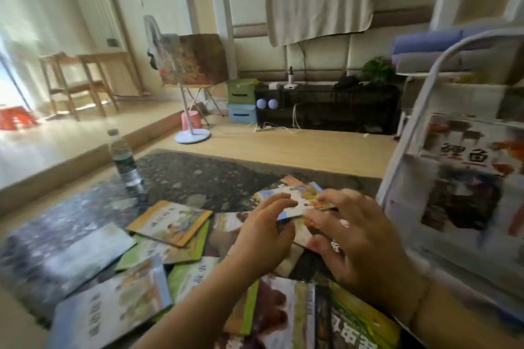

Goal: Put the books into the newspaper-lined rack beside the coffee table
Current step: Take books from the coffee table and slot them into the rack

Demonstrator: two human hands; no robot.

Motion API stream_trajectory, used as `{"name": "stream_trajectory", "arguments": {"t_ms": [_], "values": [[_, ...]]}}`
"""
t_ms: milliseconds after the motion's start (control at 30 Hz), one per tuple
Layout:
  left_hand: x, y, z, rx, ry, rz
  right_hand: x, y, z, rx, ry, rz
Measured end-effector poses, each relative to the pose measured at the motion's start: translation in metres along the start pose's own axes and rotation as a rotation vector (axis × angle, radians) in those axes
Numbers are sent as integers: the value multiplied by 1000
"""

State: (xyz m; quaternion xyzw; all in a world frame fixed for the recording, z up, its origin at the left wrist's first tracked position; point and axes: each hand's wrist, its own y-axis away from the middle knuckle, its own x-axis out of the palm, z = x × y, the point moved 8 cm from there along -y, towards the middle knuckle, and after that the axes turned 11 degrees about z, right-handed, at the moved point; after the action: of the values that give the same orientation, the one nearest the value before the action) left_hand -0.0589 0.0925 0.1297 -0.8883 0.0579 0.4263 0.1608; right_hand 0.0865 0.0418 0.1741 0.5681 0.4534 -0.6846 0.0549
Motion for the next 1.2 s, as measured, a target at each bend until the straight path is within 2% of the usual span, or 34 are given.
{"name": "stream_trajectory", "arguments": {"t_ms": [100, 233, 367, 433, 500, 600, 700, 800, 933, 1067, 1200], "values": [[-24, 53, 86, -199, -71, 21, 73, -16, 49, -38, -182, 220], [-58, 143, 199, -542, -124, -26, 160, -31, 107, -60, -297, 550], [-85, 222, 270, -798, -327, -24, 218, -43, 164, -136, -369, 779], [-101, 248, 297, -889, -320, -122, 236, -51, 192, -182, -359, 859], [-119, 269, 327, -975, -213, -284, 247, -57, 220, -215, -353, 916], [-140, 295, 375, -1145, 131, -521, 263, -55, 248, -210, -288, 1016], [-143, 303, 411, -1300, 403, -578, 271, -50, 254, -148, -236, 1034], [-142, 298, 428, -1350, 504, -559, 269, -52, 254, -102, -239, 1011], [-141, 291, 437, -1353, 519, -461, 268, -54, 256, -69, -237, 1020], [-138, 294, 448, -1327, 590, -465, 267, -57, 257, -49, -230, 1027], [-146, 295, 439, -1305, 557, -331, 266, -56, 257, -28, -253, 1037]]}}
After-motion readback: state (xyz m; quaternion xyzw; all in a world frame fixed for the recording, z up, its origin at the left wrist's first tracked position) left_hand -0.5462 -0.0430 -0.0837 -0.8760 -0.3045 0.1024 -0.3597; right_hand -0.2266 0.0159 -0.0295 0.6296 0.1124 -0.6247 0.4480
